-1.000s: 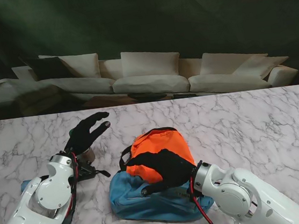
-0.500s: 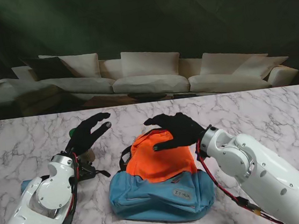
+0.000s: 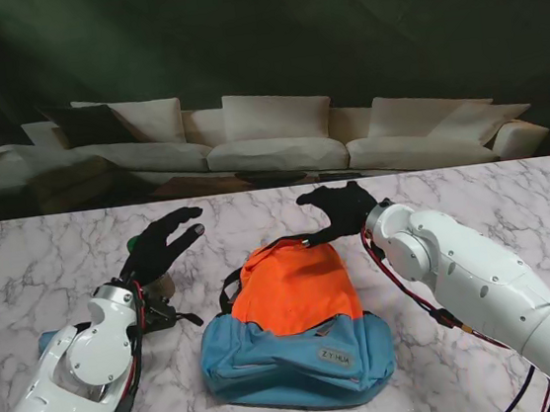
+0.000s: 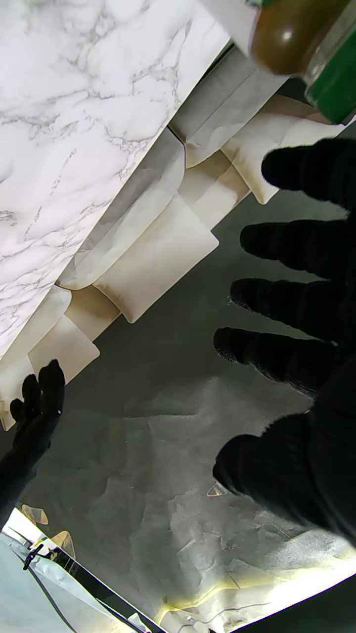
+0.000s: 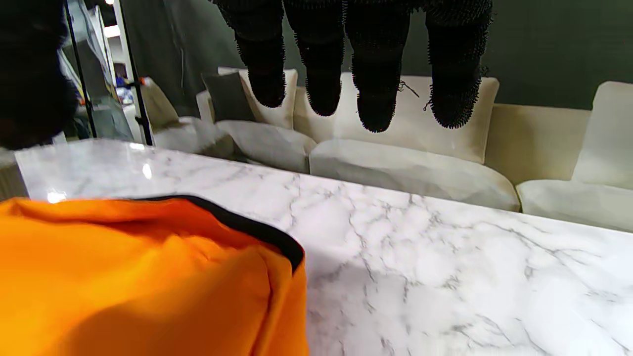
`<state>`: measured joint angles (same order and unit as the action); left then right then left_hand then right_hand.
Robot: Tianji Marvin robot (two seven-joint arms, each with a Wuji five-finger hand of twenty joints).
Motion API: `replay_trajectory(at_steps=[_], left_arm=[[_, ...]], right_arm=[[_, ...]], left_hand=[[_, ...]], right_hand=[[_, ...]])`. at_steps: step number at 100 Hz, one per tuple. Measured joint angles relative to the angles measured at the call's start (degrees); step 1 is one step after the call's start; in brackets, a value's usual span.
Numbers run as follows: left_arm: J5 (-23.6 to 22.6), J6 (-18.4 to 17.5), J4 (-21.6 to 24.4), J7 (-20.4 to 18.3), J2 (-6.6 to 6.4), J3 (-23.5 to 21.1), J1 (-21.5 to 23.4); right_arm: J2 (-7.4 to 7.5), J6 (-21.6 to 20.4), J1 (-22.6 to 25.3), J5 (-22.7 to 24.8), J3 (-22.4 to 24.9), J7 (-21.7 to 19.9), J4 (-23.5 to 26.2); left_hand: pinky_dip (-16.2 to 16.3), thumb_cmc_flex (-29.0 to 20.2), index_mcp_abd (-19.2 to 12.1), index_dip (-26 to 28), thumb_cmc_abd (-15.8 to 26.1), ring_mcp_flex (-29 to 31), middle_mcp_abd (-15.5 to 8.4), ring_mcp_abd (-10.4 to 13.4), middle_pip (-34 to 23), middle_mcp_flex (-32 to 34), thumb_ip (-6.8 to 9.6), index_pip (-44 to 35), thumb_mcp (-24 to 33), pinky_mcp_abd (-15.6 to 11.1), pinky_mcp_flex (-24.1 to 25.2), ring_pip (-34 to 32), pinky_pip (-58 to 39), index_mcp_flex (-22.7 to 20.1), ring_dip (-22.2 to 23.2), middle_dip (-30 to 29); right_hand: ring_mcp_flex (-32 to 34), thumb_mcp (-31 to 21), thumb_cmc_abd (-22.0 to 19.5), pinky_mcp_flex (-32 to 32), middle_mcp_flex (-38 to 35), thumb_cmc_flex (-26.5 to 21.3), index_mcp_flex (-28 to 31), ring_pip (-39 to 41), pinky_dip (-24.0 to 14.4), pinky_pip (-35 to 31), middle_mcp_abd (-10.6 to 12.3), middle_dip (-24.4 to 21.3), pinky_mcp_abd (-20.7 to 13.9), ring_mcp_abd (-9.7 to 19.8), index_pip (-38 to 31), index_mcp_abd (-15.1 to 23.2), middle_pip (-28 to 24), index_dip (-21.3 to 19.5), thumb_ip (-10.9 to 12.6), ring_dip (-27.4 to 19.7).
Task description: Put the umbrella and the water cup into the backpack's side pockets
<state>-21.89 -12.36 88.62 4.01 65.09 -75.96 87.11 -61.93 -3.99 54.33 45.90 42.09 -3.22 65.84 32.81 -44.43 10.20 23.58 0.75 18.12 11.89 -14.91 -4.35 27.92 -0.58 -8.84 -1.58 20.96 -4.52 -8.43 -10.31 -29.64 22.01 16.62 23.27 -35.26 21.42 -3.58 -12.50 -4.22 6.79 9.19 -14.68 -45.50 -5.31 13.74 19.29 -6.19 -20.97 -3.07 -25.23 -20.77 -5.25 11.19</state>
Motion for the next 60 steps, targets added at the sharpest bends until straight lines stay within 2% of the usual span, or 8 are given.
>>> replay_trajectory(at_steps=[7,21,29,40,60], left_arm=[[0.0,0.0,0.0,0.1,0.00,0.0,0.0],[0.1,0.2,0.1,0.1,0.01,0.0,0.1],[0.2,0.3,0.1,0.0,0.01,0.0,0.1],[0.2,0.4,0.1,0.0,0.01,0.0,0.1],[0.4,0.4,0.1,0.0,0.01,0.0,0.1]], right_arm=[[-0.01,0.9,-1.8,0.1,-3.5,-0.1,-1.6],[-0.58,3.3,-4.5,0.2,-9.1,-0.8,-4.7],[-1.16,6.0,-5.6,-1.9,-11.7,-1.2,-6.2],[-1.98,7.3,-6.7,-3.1,-13.9,-1.4,-7.9],[-2.79,10.6,-8.6,-3.7,-18.0,-3.2,-8.9]], left_hand=[[0.0,0.0,0.0,0.0,0.0,0.0,0.0,0.0,0.0,0.0,0.00,0.0,0.0,0.0,0.0,0.0,0.0,0.0,0.0,0.0],[0.0,0.0,0.0,0.0,0.0,0.0,0.0,0.0,0.0,0.0,0.00,0.0,0.0,0.0,0.0,0.0,0.0,0.0,0.0,0.0],[0.0,0.0,0.0,0.0,0.0,0.0,0.0,0.0,0.0,0.0,0.00,0.0,0.0,0.0,0.0,0.0,0.0,0.0,0.0,0.0],[0.0,0.0,0.0,0.0,0.0,0.0,0.0,0.0,0.0,0.0,0.00,0.0,0.0,0.0,0.0,0.0,0.0,0.0,0.0,0.0],[0.0,0.0,0.0,0.0,0.0,0.0,0.0,0.0,0.0,0.0,0.00,0.0,0.0,0.0,0.0,0.0,0.0,0.0,0.0,0.0]], right_hand=[[0.0,-2.3,1.5,0.0,0.7,2.1,0.0,-0.1,0.0,0.6,-1.8,-1.2,0.0,0.0,4.5,-2.7,2.2,2.6,-0.1,0.0],[0.0,-4.8,1.6,0.0,0.8,5.9,0.1,-0.3,0.0,1.4,-3.9,-2.9,-0.6,0.0,11.3,-5.7,6.7,3.6,-0.8,0.0],[0.0,-4.7,1.5,0.0,0.8,8.7,0.2,-0.9,0.0,1.8,-3.9,-2.8,-0.6,0.0,12.8,-6.5,7.0,3.6,-0.9,-0.4],[-0.7,-5.0,0.2,0.7,0.8,12.3,0.9,-2.3,0.0,2.6,-4.0,-2.6,-0.6,0.0,13.4,-7.0,6.4,3.3,-1.8,-0.5],[-2.8,-4.7,-0.4,2.5,1.4,14.4,1.4,-3.4,0.1,4.3,-4.0,-3.5,-0.6,0.3,13.4,-7.1,8.3,2.6,-1.9,-1.0]])
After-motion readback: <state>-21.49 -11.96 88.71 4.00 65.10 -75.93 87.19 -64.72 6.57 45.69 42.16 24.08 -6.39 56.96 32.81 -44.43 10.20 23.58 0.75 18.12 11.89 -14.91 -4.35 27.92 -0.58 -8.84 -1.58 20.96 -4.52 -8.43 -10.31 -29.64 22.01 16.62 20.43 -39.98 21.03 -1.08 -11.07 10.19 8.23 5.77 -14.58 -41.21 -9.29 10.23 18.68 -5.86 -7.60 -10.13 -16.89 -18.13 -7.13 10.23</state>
